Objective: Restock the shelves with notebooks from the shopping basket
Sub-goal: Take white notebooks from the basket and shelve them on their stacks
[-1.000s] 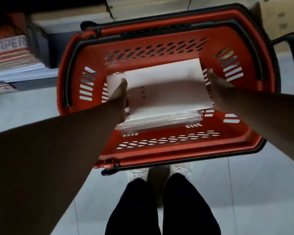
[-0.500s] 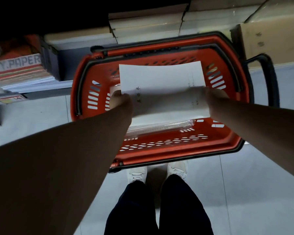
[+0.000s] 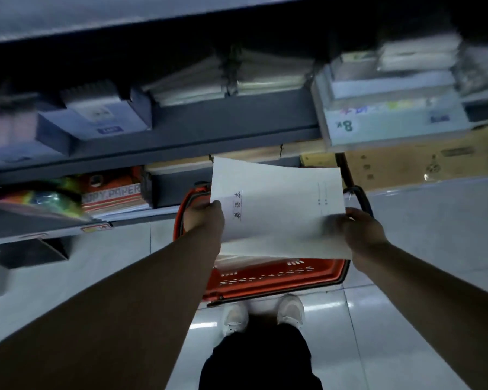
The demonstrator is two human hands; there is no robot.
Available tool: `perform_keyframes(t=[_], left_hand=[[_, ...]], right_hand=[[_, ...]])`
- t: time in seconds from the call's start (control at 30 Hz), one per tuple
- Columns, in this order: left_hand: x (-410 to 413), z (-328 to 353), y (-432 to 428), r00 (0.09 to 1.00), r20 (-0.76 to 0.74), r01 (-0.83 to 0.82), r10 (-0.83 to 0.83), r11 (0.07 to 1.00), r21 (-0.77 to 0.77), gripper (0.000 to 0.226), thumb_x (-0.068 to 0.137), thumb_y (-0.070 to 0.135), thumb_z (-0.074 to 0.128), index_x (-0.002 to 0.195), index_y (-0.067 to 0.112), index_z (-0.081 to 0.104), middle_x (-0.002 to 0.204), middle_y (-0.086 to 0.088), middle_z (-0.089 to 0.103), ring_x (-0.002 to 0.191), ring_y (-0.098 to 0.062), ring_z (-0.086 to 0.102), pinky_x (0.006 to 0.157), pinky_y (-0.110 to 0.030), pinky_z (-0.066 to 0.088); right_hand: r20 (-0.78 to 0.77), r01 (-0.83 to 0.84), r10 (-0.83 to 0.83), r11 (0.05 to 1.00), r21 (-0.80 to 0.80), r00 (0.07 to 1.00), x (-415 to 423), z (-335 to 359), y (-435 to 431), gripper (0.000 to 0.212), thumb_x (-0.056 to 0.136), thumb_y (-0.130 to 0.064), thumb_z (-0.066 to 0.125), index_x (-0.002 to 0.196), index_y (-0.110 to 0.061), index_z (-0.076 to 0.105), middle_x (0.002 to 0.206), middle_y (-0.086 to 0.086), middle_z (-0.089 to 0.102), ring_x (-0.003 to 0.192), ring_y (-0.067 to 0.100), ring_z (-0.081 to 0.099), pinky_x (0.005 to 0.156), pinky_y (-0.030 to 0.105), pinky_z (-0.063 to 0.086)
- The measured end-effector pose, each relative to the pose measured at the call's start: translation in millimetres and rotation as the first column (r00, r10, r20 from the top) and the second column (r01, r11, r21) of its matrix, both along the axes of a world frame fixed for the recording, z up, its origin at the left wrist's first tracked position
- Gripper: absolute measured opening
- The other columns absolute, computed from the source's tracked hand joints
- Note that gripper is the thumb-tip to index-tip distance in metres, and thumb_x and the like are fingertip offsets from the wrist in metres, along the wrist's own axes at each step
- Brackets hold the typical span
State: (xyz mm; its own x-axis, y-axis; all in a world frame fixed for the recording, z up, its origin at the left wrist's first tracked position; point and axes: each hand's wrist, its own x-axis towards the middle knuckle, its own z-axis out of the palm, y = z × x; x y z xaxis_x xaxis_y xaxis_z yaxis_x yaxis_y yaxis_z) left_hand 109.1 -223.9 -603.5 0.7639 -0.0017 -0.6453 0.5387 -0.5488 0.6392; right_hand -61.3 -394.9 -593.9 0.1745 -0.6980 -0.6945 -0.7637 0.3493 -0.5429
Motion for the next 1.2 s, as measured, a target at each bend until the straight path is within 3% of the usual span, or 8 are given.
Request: perform_keyframes(t=[0.1, 0.23, 0.5, 0.7, 0.83, 0.93, 1.03, 1.2], left_hand=[[8.1, 46.0, 3.7, 0.997, 0.014, -0.071, 0.072, 0.997, -0.027, 0.022, 0.09, 0.017, 0.066, 0.11, 0.012, 0.07, 0.087, -0.002, 0.068, 0.067, -0.01, 0.055, 0.055, -0.01, 0.043], [4.5, 108.5, 15.8, 0.989, -0.14, -0.077, 0.058, 0.988, -0.136, 0.032, 0.082, 0.02, 0.076, 0.108, 0.005, 0.067, 0.114, -0.013, 0.068, 0.108, -0.032, 0.063, 0.099, -0.042, 0.048], [-45.0, 194.8, -3.0, 0.862, -0.397, -0.488, 0.315, 0.728, -0.482, 0.022, 0.086, 0.012, 0.071, 0.108, 0.01, 0.065, 0.107, -0.011, 0.072, 0.096, -0.029, 0.068, 0.083, -0.048, 0.056], [-67.9, 246.0, -42.8, 0.894, -0.414, -0.393, 0.169, 0.738, -0.548, 0.017, 0.095, 0.012, 0.06, 0.111, 0.01, 0.061, 0.107, -0.012, 0.07, 0.087, -0.03, 0.067, 0.075, -0.054, 0.056], [-64.8, 267.9, -38.0, 0.912, -0.356, -0.377, 0.202, 0.755, -0.536, 0.021, 0.097, 0.008, 0.055, 0.118, 0.004, 0.058, 0.113, -0.019, 0.066, 0.084, -0.033, 0.064, 0.068, -0.045, 0.054], [-65.3, 283.5, -28.3, 0.931, -0.333, -0.323, 0.149, 0.763, -0.561, 0.026, 0.099, 0.007, 0.051, 0.124, 0.003, 0.054, 0.118, -0.022, 0.064, 0.091, -0.036, 0.064, 0.08, -0.051, 0.053], [-67.1, 297.7, -21.3, 0.949, -0.305, -0.253, 0.081, 0.773, -0.581, 0.027, 0.099, 0.004, 0.049, 0.125, 0.001, 0.054, 0.118, -0.024, 0.063, 0.098, -0.04, 0.063, 0.085, -0.057, 0.05], [-58.5, 319.9, -20.7, 0.979, -0.188, -0.059, -0.075, 0.782, -0.62, 0.027, 0.098, 0.003, 0.051, 0.124, -0.002, 0.057, 0.116, -0.023, 0.065, 0.104, -0.04, 0.063, 0.093, -0.054, 0.049]], right_hand=[[0.128, 0.155, -0.16, 0.987, 0.051, 0.979, -8.5, 42.0, -3.5, 0.028, 0.091, 0.002, 0.046, 0.085, -0.017, 0.067, 0.089, 0.005, 0.065, 0.084, 0.026, 0.058, 0.088, 0.046, 0.049], [0.235, 0.286, -0.299, 0.954, 0.088, 0.925, -20.7, 97.1, 3.6, 0.025, 0.094, 0.001, 0.046, 0.086, -0.014, 0.065, 0.087, 0.0, 0.064, 0.078, 0.019, 0.056, 0.084, 0.045, 0.05], [0.324, 0.409, -0.442, 0.897, 0.169, 0.836, -45.2, 173.8, 24.6, 0.025, 0.099, -0.003, 0.045, 0.085, -0.016, 0.061, 0.098, 0.006, 0.06, 0.093, 0.027, 0.054, 0.1, 0.054, 0.044], [0.446, 0.388, -0.493, 0.868, 0.31, 0.747, -46.0, 218.3, 42.3, 0.021, 0.097, 0.004, 0.044, 0.104, -0.009, 0.059, 0.104, 0.012, 0.064, 0.094, 0.029, 0.058, 0.086, 0.045, 0.048], [0.473, 0.311, -0.478, 0.867, 0.388, 0.74, -51.4, 242.9, 53.4, 0.022, 0.092, 0.012, 0.043, 0.101, -0.003, 0.056, 0.104, 0.018, 0.065, 0.097, 0.038, 0.059, 0.097, 0.058, 0.043], [0.477, 0.26, -0.474, 0.856, 0.447, 0.74, -59.1, 255.2, 50.1, 0.024, 0.089, 0.009, 0.047, 0.11, 0.001, 0.057, 0.103, 0.021, 0.068, 0.092, 0.036, 0.062, 0.075, 0.044, 0.056], [0.505, 0.307, -0.485, 0.865, 0.396, 0.715, -65.6, 272.0, 38.2, 0.017, 0.087, 0.006, 0.053, 0.102, 0.006, 0.06, 0.084, 0.019, 0.07, 0.071, 0.034, 0.066, 0.056, 0.035, 0.052], [0.542, 0.365, -0.373, 0.922, 0.128, 0.753, -77.3, 286.7, 16.3, 0.015, 0.095, -0.001, 0.05, 0.105, 0.002, 0.061, 0.089, 0.014, 0.064, 0.074, 0.028, 0.059, 0.068, 0.039, 0.049]])
